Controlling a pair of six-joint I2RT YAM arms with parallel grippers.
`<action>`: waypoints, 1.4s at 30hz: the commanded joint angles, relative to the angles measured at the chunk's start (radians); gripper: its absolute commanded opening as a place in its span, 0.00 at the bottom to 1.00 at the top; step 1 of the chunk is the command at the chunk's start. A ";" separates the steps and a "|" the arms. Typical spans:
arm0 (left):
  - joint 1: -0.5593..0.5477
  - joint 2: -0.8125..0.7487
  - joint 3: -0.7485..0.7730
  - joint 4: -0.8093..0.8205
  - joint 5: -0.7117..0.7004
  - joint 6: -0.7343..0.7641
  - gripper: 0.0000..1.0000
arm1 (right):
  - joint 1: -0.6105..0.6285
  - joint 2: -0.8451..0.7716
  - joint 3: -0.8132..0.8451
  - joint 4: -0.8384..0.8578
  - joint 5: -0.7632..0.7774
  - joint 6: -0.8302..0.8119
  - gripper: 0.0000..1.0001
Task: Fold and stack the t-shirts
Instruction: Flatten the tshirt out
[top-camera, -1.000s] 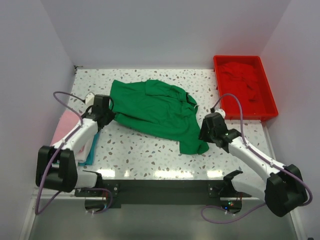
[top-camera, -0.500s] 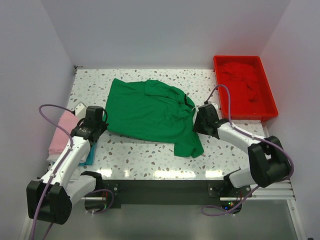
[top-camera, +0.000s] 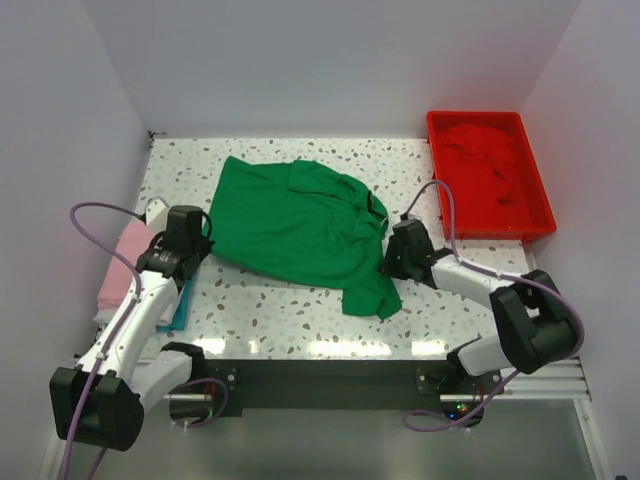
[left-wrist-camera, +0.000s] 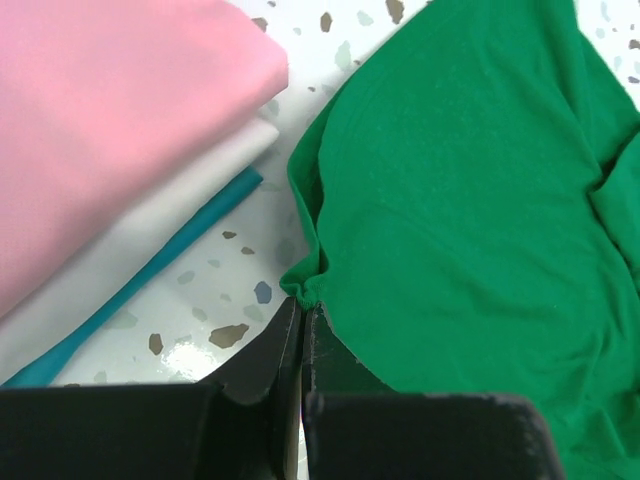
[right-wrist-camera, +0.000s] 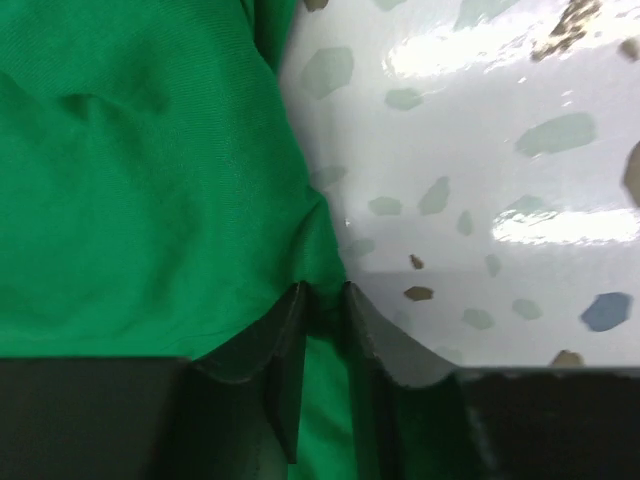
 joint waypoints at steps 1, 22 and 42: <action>0.008 -0.003 0.063 0.016 -0.001 0.042 0.00 | 0.024 0.012 0.008 0.055 -0.019 0.038 0.23; 0.010 -0.008 0.702 -0.046 0.002 0.172 0.00 | -0.086 -0.335 0.906 -0.596 0.224 -0.220 0.00; 0.011 0.238 0.859 0.241 0.135 0.212 0.00 | -0.129 -0.073 1.225 -0.374 0.071 -0.286 0.00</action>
